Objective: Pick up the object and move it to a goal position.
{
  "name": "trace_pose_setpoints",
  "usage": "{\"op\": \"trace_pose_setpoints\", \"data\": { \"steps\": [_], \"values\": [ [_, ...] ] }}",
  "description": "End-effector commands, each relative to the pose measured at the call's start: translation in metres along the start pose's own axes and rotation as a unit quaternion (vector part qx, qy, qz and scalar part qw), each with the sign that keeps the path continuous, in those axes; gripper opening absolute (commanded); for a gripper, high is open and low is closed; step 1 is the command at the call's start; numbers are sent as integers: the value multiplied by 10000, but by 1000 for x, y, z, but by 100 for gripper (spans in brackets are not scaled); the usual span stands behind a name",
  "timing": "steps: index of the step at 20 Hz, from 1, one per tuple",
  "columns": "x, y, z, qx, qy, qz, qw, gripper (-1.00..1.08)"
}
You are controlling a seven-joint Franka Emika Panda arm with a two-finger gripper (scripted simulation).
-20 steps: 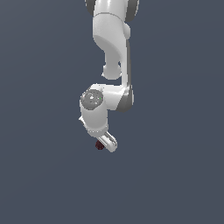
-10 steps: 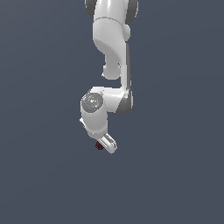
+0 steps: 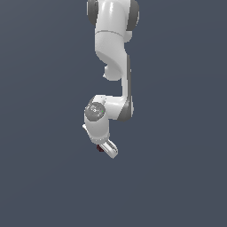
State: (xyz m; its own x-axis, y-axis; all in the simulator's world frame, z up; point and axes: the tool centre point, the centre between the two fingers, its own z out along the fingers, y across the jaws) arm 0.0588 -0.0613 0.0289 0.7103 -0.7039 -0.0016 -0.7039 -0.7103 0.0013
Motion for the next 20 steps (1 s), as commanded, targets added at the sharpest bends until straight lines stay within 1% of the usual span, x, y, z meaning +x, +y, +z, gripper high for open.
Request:
{"op": "trace_pose_setpoints", "data": {
  "steps": [1,2,14,20],
  "values": [
    [1,-1,1,7,7,0,10000,100],
    [1,-1,1,7,7,0,10000,-100],
    [0,-1,0,6,5,-2,10000,-100],
    [-8,-1,-12,6,5,-2,10000,-100]
  ]
}}
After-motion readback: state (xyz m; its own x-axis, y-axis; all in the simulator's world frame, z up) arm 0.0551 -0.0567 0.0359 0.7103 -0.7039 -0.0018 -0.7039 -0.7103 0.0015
